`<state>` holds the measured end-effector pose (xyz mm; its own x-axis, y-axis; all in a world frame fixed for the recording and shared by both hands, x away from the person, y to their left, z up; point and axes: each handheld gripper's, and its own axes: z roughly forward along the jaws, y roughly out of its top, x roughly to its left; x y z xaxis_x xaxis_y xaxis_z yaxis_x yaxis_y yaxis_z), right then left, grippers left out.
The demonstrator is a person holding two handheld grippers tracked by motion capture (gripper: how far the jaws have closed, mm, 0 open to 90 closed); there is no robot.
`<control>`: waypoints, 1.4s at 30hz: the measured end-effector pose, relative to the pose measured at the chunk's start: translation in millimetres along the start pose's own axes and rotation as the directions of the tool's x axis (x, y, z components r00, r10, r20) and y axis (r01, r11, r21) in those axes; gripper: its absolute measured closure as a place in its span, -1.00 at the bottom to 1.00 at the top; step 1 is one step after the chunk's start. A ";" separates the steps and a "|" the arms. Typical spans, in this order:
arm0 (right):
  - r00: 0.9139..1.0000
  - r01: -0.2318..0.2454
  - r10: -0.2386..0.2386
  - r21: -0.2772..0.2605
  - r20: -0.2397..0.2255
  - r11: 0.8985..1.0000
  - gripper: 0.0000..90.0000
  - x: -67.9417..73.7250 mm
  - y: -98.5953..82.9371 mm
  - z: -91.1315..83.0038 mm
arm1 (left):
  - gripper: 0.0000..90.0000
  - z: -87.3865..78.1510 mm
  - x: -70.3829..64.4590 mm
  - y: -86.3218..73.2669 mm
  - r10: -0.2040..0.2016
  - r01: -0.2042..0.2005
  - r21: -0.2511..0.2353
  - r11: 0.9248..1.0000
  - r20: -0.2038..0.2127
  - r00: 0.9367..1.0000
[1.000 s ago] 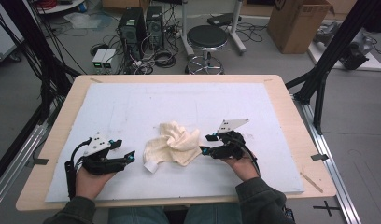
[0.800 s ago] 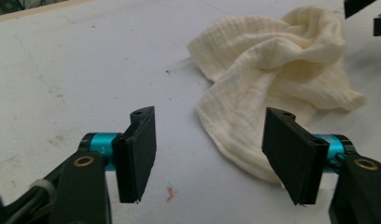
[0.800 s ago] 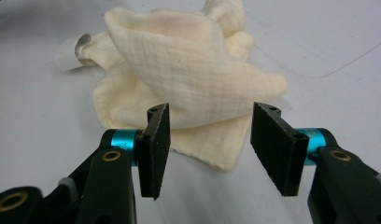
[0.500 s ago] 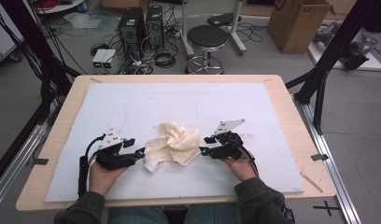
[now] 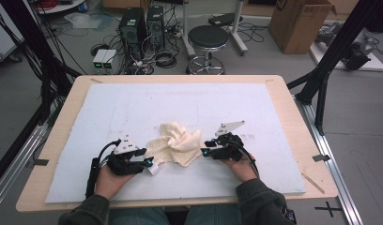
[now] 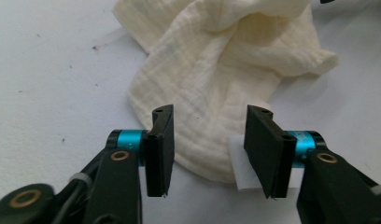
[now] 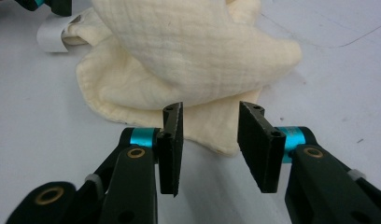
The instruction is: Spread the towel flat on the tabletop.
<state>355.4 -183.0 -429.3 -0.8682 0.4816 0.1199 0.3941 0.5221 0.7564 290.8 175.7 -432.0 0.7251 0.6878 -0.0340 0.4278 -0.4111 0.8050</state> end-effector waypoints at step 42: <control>0.997 0.021 -0.025 0.056 0.078 0.998 0.88 -1.6 -0.8 7.4 | 0.96 10.3 -5.6 -4.9 0.039 -0.040 0.051 0.998 0.013 0.999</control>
<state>358.8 -179.0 -434.8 -0.8517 0.5215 0.0508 0.3925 0.5706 0.7213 290.1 167.8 -441.8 0.7483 0.6632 -0.0106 0.4259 -0.4682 0.7742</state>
